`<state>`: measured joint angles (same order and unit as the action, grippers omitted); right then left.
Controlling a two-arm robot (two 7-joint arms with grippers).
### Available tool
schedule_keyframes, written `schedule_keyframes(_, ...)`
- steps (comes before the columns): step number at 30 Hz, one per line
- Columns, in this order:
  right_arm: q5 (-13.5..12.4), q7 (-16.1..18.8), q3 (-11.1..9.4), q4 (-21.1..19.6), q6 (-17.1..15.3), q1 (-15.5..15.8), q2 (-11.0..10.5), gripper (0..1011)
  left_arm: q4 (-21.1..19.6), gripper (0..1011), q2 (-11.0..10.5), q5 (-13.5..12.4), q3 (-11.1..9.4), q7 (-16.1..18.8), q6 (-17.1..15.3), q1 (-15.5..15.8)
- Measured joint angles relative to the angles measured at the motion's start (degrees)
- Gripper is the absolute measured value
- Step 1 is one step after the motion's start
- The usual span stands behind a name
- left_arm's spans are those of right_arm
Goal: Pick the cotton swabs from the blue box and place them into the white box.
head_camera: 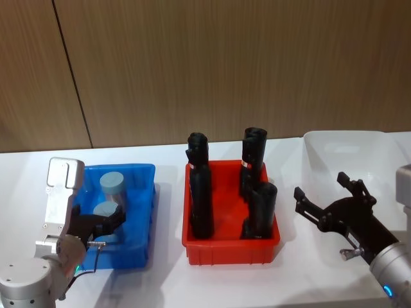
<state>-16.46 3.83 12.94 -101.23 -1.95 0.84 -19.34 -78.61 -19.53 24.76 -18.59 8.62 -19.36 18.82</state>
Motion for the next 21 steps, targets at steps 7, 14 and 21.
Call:
schedule_keyframes(7, 0.00, 0.00, 0.00, 0.00, 0.00, 0.00, 0.00, 1002, 3.85, 1004, 0.85, 0.32, 0.23, -3.00, 1.01, 1.70)
schedule_keyframes(14, 0.00, 0.00, 0.00, 0.00, 0.00, 0.00, 0.00, 1002, 7.62, 1004, 1.78, 0.13, 0.24, -6.03, 1.96, 3.62)
schedule_keyframes(21, 0.00, 0.00, 0.00, 0.00, 0.00, 0.00, 0.00, 1002, 10.48, 1004, 2.56, -0.58, 0.21, -7.84, 2.30, 5.21)
